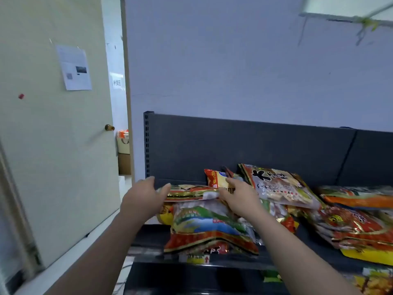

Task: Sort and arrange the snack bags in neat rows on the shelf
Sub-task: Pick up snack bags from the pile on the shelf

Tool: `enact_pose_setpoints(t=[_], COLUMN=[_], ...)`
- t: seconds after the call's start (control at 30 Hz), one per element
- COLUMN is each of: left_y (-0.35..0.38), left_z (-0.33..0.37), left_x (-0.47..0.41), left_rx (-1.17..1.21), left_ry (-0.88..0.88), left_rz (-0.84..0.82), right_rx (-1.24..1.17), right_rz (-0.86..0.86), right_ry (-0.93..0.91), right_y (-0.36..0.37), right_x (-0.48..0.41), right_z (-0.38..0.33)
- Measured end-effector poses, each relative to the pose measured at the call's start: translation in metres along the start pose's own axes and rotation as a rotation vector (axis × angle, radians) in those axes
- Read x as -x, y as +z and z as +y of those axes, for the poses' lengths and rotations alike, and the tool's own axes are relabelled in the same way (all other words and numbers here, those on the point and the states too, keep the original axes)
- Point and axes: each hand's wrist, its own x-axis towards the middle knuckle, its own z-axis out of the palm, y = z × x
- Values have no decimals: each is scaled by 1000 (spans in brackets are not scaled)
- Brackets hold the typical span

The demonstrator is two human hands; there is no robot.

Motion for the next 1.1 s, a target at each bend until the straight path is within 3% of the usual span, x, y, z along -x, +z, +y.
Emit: enact_pose_setpoints(t=[0.37,0.5,0.63,0.8,0.97,1.1], left_y=[53,70,81,82,61,53], left_z=[-17,-19,-26,-32,-28,-26], left_x=[-98,-104,-102,-99,-93,-77], left_rx=[140,445,558,736,796,822], left_ry=[-96,-216,-266,-265,-161,-83], left_rz=[-352,-510,-629,-525,-399,-478], right_rx=[98,86,-24,-129,-129,-96], right_rz=[-153,-240,-306,-262,-67,-40], right_ry=[146,189,287,271,222,198], right_y=[55,69,79,88,68,46], right_x=[-85,-99,-110,-112,-85,-55], right_z=[-13,-4,8,9,4,5])
